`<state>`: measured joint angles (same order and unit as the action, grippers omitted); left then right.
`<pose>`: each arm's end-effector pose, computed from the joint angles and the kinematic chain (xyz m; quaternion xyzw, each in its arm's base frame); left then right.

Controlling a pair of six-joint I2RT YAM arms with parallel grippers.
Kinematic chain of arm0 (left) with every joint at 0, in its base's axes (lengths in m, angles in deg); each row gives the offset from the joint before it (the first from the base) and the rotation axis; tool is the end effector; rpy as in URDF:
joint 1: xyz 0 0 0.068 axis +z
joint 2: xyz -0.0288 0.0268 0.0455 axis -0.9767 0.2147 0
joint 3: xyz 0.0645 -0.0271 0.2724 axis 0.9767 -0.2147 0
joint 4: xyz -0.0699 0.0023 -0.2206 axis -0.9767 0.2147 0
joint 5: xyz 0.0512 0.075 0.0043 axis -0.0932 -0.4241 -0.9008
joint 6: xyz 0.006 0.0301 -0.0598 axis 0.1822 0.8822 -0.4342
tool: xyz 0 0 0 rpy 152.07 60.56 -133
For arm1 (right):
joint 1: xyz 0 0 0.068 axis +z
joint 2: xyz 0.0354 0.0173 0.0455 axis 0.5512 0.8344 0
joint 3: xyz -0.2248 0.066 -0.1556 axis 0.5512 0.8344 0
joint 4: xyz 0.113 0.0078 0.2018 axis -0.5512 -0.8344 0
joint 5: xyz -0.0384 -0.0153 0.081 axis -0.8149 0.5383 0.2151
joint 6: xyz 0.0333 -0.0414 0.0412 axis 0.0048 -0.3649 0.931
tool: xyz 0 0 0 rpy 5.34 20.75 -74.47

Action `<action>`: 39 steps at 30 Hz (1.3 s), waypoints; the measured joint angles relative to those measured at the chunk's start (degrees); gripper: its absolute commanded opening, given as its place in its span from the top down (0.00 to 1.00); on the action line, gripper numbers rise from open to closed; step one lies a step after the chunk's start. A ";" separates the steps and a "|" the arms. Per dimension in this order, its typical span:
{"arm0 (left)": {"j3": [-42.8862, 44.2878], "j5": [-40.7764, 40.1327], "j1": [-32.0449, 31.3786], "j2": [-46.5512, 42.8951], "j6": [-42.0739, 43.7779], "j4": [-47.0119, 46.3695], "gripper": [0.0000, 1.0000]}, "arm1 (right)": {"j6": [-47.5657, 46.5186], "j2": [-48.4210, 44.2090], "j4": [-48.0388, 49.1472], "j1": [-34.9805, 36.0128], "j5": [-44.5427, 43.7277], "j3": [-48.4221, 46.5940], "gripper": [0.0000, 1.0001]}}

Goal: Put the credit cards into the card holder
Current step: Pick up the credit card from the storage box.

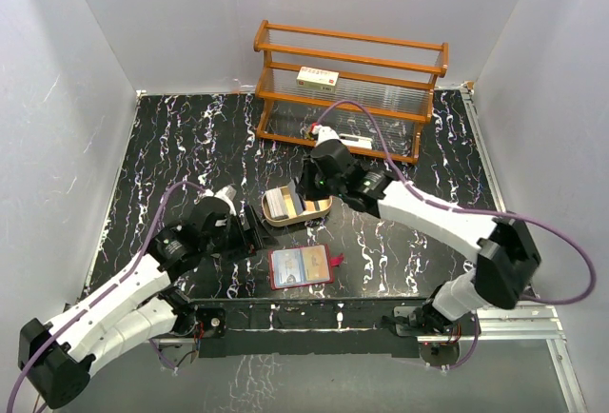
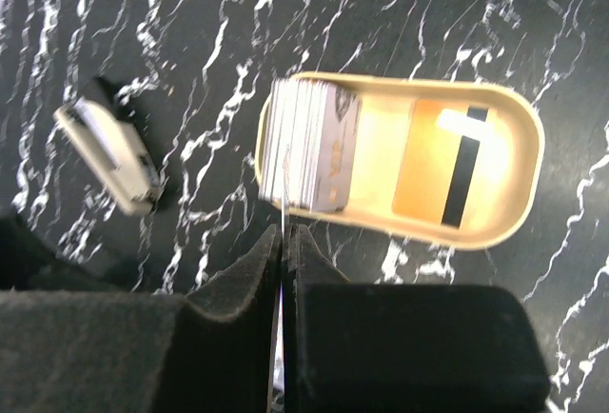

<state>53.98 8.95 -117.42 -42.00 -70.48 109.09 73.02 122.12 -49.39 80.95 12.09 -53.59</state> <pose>0.1087 -0.1008 0.2380 -0.0956 0.8951 -0.3632 0.2402 0.2234 0.2362 0.2935 -0.0949 0.9018 0.2377 0.3483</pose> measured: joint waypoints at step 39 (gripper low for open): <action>-1.27 10.14 0.20 -6.05 -19.45 -26.80 1.00 | 27.85 -33.09 28.85 -0.02 24.48 34.42 0.72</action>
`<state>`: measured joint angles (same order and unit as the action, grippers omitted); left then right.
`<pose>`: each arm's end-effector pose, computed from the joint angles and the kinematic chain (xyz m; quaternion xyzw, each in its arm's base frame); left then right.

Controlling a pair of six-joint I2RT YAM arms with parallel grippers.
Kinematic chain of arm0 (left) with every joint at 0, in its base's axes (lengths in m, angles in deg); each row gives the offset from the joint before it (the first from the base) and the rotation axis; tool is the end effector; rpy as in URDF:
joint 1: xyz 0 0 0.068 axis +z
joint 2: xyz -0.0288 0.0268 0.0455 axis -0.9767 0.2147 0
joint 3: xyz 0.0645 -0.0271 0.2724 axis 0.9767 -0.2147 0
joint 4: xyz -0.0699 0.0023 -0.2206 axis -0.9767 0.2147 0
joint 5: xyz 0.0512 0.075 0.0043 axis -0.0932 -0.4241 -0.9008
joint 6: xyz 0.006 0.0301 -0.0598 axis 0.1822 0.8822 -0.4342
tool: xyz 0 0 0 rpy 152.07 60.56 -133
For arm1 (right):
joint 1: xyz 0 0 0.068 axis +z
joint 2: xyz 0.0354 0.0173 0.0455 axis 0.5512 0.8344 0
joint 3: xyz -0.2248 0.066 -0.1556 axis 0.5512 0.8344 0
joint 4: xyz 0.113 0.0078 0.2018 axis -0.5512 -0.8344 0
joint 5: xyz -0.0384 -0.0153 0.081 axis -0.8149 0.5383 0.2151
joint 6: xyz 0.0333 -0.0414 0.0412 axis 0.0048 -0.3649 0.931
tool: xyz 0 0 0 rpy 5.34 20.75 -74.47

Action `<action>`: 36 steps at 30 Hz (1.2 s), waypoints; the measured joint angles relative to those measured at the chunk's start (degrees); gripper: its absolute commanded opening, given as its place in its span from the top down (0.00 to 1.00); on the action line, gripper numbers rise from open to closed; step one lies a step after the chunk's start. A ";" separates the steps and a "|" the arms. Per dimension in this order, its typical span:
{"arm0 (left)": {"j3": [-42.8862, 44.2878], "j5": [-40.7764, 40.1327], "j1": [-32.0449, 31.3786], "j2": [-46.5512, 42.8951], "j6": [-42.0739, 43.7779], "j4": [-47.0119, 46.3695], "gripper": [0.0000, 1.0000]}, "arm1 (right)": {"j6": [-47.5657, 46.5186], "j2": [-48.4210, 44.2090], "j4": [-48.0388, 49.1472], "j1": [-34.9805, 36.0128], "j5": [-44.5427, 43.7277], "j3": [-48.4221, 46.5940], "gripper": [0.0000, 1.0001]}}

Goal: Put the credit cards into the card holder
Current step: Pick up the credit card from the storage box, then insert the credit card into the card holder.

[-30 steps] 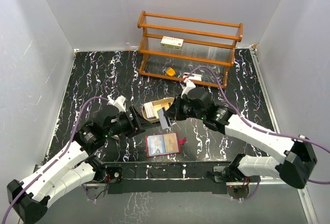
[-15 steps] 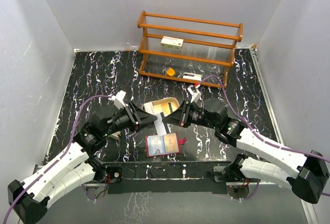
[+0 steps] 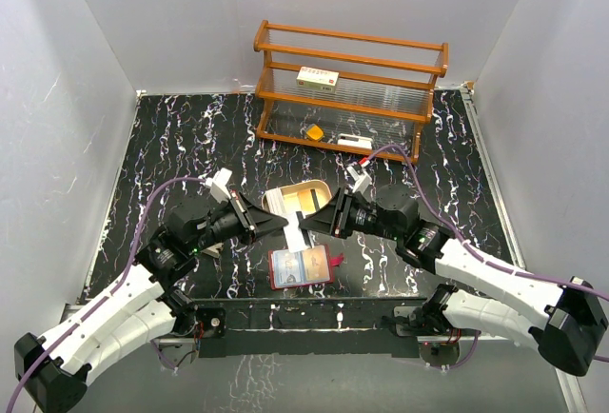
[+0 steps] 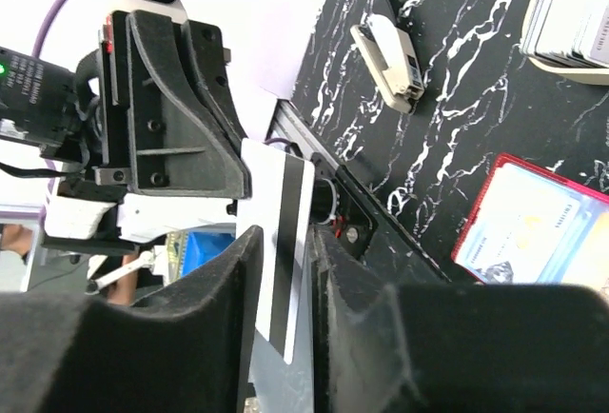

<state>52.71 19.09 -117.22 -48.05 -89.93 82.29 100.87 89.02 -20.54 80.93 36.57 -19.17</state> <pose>0.1062 -0.1100 0.2990 -0.1271 0.7375 -0.6149 0.2488 0.1241 0.1611 0.2921 -0.0129 0.7776 0.5742 0.2559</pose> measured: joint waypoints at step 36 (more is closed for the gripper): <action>-6.62 -1.36 -0.26 19.41 14.19 3.87 1.00 | -16.72 10.38 -33.59 0.09 -22.51 -2.01 0.62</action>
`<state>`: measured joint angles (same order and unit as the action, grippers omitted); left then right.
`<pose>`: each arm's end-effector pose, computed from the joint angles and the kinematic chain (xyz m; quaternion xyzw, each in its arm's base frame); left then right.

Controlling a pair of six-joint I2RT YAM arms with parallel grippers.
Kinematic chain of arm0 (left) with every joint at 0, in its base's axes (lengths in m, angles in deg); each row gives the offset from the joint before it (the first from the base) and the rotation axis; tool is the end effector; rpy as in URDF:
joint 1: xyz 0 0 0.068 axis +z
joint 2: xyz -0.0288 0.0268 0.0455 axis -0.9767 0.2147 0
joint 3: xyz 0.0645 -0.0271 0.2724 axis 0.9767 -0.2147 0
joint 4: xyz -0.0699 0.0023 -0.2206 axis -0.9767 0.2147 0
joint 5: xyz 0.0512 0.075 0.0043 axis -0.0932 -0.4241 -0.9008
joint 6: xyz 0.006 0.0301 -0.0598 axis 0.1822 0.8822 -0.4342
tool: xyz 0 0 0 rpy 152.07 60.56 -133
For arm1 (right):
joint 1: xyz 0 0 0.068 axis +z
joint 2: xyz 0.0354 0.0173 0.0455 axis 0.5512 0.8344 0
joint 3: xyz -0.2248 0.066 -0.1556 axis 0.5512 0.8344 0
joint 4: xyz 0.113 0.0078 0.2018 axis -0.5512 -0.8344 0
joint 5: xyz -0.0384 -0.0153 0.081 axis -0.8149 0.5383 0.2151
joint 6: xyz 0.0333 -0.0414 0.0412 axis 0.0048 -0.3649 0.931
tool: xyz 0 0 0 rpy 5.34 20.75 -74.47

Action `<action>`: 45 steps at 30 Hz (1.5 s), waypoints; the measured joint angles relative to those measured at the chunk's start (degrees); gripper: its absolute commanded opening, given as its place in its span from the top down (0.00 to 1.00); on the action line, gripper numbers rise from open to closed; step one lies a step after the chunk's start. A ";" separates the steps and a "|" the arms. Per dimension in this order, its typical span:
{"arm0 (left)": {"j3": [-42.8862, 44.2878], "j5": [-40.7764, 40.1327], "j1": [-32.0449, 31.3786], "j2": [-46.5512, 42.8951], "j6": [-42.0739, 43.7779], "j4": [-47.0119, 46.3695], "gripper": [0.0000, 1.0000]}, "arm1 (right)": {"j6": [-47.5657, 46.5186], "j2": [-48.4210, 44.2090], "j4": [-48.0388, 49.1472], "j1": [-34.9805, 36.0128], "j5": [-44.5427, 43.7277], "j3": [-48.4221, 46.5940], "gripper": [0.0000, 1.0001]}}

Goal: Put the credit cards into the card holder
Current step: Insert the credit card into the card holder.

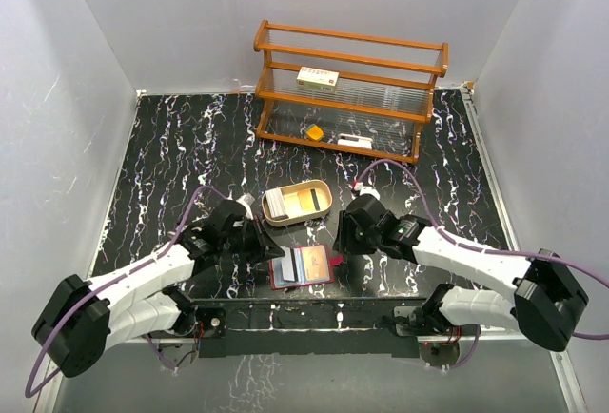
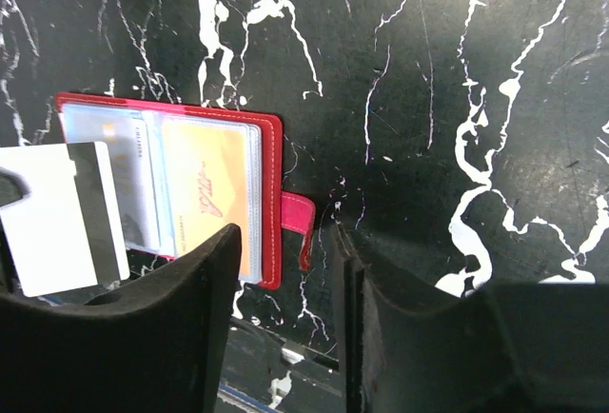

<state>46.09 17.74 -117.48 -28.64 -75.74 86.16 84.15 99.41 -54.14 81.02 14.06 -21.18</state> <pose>0.1338 -0.1324 0.2004 -0.0993 0.8825 -0.4243 0.1767 0.1323 0.1398 0.2087 -0.0198 0.9526 0.1965 0.2316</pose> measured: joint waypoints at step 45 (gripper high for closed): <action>-5.75 5.77 0.00 7.32 -1.18 -15.06 1.00 | -3.06 6.23 6.43 0.00 2.01 5.75 1.00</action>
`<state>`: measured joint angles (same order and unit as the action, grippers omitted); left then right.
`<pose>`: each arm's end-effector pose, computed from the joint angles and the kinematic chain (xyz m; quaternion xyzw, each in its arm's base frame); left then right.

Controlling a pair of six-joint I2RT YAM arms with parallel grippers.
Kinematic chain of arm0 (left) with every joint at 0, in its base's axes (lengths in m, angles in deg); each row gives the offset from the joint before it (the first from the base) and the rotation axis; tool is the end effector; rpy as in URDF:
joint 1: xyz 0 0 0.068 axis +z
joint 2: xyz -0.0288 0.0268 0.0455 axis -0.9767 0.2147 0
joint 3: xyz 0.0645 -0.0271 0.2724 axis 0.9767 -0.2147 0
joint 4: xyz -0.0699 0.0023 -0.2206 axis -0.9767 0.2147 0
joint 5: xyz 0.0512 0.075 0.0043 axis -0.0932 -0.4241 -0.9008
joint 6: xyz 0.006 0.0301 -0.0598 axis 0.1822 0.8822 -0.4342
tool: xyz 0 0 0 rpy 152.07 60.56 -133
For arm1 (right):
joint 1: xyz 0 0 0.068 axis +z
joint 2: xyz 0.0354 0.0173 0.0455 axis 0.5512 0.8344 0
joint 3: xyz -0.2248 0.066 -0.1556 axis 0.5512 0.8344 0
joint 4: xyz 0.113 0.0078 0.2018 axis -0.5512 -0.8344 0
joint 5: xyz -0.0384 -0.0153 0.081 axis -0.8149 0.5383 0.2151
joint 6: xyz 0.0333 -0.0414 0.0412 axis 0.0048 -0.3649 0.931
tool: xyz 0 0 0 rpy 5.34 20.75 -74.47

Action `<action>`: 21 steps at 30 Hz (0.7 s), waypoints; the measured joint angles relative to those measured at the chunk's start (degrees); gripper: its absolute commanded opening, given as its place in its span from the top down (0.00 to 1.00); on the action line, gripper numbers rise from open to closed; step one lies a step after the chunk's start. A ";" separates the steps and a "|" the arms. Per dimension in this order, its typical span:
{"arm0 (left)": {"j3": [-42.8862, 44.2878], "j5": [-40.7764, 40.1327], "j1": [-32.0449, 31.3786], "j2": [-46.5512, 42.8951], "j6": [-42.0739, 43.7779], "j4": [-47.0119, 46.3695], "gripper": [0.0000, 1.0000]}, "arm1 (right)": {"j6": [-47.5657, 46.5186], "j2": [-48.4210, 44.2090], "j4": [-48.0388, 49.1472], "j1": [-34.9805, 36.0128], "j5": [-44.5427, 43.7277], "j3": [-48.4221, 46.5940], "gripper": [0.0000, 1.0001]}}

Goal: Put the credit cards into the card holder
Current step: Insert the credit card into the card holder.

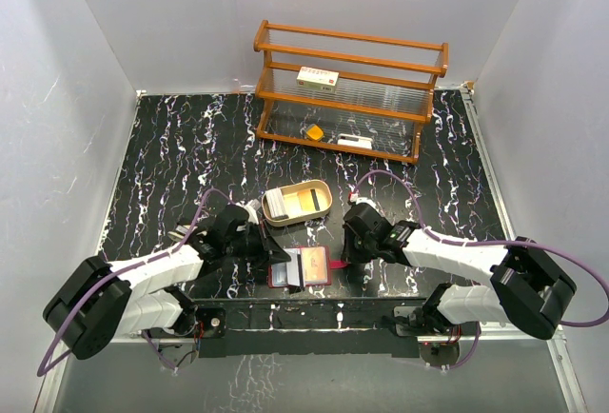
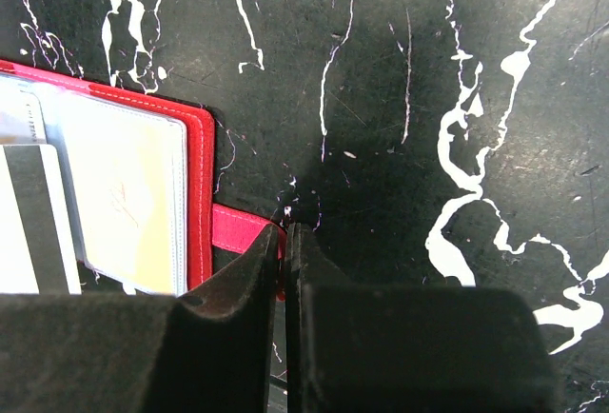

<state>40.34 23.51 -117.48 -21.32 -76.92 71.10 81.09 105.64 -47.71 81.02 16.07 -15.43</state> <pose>0.1386 -0.1431 0.1755 -0.0807 0.8712 -0.4618 0.1460 0.1327 0.1430 0.1694 -0.0519 0.9652 0.1697 0.1920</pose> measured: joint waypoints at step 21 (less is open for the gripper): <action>-1.07 -0.04 0.00 1.03 2.10 -0.76 1.00 | -2.95 1.09 0.76 0.00 0.59 -0.31 1.00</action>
<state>39.27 23.46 -117.48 -20.29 -74.83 70.34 78.14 106.73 -46.95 81.02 16.66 -15.74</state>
